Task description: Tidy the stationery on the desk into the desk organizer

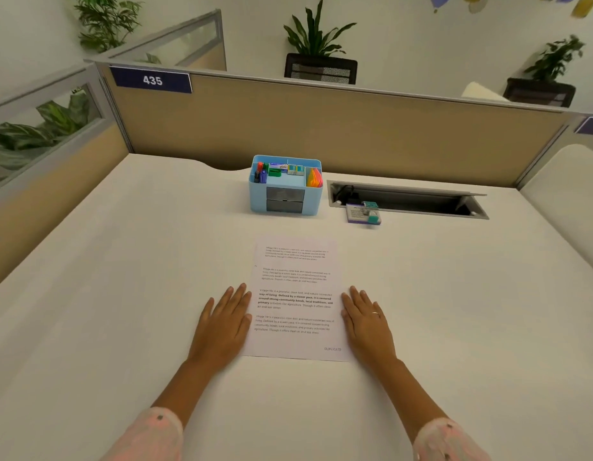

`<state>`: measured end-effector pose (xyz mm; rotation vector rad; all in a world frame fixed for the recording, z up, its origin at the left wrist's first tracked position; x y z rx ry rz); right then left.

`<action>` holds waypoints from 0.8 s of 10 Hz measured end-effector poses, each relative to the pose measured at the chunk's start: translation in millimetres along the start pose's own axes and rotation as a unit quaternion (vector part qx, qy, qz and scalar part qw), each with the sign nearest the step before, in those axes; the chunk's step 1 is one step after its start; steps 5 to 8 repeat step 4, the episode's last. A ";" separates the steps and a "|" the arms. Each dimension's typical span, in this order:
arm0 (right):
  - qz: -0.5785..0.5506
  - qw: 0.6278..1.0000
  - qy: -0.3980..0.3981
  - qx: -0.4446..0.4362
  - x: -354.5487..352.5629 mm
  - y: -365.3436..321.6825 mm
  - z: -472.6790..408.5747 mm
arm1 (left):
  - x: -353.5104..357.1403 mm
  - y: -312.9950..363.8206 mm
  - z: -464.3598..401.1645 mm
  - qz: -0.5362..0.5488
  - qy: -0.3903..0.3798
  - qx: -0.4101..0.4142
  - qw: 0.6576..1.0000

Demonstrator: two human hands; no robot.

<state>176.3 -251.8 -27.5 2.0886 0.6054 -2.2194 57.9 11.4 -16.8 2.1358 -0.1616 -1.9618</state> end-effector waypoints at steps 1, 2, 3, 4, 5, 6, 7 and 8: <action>0.005 1.000 -0.002 0.001 0.6 0.6 -0.4 | 0.8 0.2 0.0 0.000 -0.001 0.004 1.000; -0.021 1.000 -0.012 0.007 -1.7 -0.7 0.9 | 0.5 -0.3 0.3 0.016 0.000 -0.001 1.000; -0.062 0.998 0.008 0.024 -7.8 1.1 -3.2 | -5.3 -4.5 -4.4 0.019 0.022 -0.015 0.999; -0.051 0.997 0.037 0.033 -18.8 -2.3 -9.6 | -17.0 -8.8 -12.9 -0.013 0.052 -0.037 0.998; -0.051 0.997 0.037 0.033 -18.8 -2.3 -9.6 | -17.0 -8.8 -12.9 -0.013 0.052 -0.037 0.998; -0.051 0.997 0.037 0.033 -18.8 -2.3 -9.6 | -17.0 -8.8 -12.9 -0.013 0.052 -0.037 0.998; -0.051 0.997 0.037 0.033 -18.8 -2.3 -9.6 | -17.0 -8.8 -12.9 -0.013 0.052 -0.037 0.998; -0.051 0.997 0.037 0.033 -18.8 -2.3 -9.6 | -17.0 -8.8 -12.9 -0.013 0.052 -0.037 0.998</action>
Point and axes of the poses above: each hand's wrist, its own z-axis away from the middle knuckle, its own x-axis out of the palm, y = z × x, the point moved 6 cm from there along -z, towards the middle knuckle, and after that the axes turned 8 degrees about x, right-handed, at the moved point
